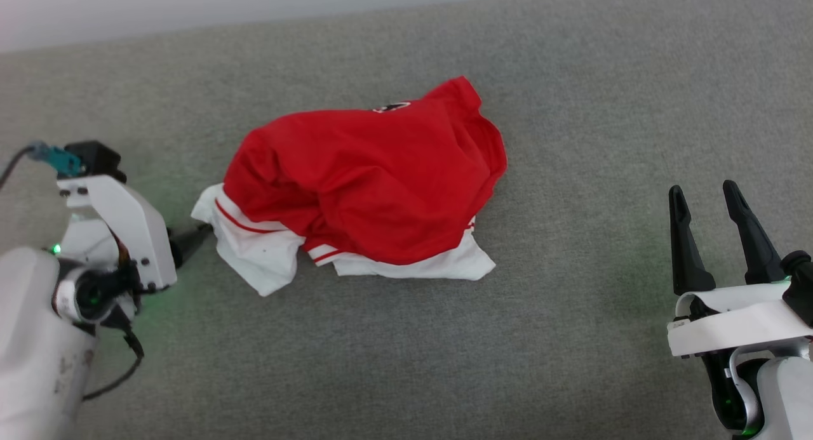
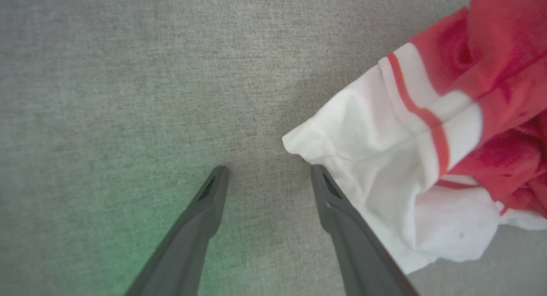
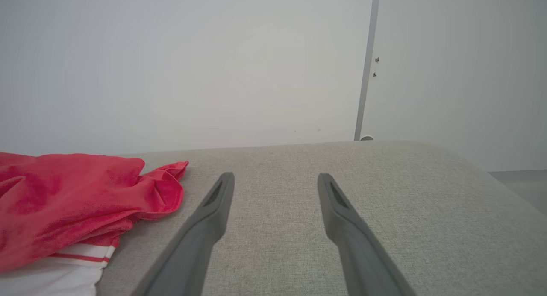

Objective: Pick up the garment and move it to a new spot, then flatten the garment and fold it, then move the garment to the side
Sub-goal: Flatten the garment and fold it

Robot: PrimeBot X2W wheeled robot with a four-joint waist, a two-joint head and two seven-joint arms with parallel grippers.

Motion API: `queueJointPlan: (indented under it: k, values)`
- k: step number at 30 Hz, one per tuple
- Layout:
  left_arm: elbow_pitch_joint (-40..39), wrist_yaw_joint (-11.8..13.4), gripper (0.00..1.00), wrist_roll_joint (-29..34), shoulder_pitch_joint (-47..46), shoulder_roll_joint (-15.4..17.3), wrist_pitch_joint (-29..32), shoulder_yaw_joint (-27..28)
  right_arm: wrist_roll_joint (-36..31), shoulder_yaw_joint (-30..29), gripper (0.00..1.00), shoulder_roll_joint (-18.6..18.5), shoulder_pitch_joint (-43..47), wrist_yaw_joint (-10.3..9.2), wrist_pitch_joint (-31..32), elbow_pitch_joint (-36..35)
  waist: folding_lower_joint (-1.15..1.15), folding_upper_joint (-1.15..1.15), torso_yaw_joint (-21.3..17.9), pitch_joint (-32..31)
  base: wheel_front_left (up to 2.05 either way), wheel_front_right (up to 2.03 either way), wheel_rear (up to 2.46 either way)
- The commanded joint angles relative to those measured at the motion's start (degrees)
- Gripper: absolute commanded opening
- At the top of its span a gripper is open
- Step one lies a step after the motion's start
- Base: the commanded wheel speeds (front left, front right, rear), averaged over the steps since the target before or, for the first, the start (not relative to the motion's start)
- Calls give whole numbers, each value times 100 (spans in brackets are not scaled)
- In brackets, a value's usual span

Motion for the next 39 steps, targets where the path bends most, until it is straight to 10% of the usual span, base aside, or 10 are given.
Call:
queueJointPlan:
  k: [1, 13, 39]
  values:
    - [74, 31, 100, 5, -67, -51, 80, -51, -28, -11, 100, 15, -63, 2, -24, -12, 0, 0, -108, 135, 0, 0, 0]
    - [289, 7, 100, -183, -257, -417, 405, -234, -75, -10, 100, 36, -157, 2, -52, 50, 0, 0, -42, 219, 0, 0, 0]
    - [-1706, 925, 100, 171, -167, 221, 1822, -656, -16, 84, 100, 22, -17, 2, -64, 88, 0, 0, -9, -6, 0, 0, 0]
